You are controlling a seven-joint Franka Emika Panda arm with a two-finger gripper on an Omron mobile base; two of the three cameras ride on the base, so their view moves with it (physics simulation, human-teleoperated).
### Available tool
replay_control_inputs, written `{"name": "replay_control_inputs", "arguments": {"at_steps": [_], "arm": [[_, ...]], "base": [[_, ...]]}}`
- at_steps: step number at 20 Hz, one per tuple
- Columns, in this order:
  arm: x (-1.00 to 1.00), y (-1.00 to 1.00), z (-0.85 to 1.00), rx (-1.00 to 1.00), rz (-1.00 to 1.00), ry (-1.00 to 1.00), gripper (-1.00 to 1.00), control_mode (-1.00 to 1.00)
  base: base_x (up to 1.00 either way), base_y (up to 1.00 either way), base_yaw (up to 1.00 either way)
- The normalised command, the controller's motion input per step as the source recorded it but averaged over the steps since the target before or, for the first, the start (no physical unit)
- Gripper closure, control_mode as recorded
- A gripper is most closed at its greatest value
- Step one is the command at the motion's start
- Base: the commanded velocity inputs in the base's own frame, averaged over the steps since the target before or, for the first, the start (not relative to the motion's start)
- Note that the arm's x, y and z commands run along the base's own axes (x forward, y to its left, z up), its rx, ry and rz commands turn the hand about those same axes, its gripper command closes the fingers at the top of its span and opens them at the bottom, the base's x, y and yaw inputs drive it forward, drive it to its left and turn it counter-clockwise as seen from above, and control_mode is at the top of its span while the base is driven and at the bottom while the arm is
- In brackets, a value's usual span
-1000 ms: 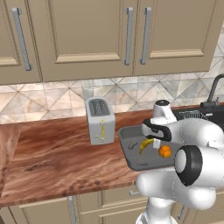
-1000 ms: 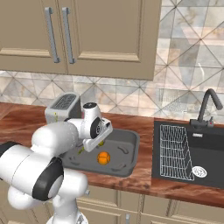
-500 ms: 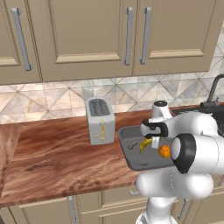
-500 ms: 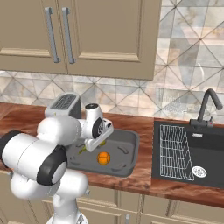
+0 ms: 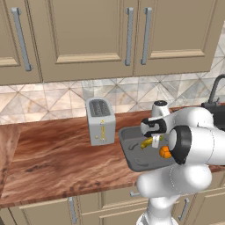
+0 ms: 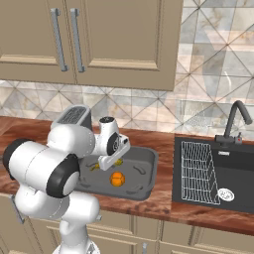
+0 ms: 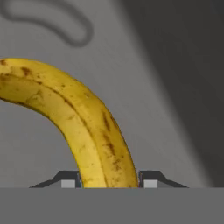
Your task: Pick the banana and orange from the fridge and place them inside the tupperware on the counter.
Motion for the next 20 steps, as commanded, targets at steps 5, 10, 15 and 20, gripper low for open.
{"name": "replay_control_inputs", "arguments": {"at_steps": [5, 10, 15, 20], "arm": [[-0.09, 0.03, -0.01, 0.0, 0.0, 0.0, -1.0, -1.0], [-0.26, 0.01, 0.11, 0.0, 0.0, -0.04, -1.0, -1.0], [-0.39, 0.0, 0.36, 0.0, 0.0, -0.14, -1.0, -1.0], [-0.36, 0.0, 0.43, 0.0, 0.0, -0.12, -1.0, -1.0]], "base": [[0.0, 0.0, 0.0], [0.0, 0.0, 0.0], [0.0, 0.0, 0.0], [0.0, 0.0, 0.0]]}}
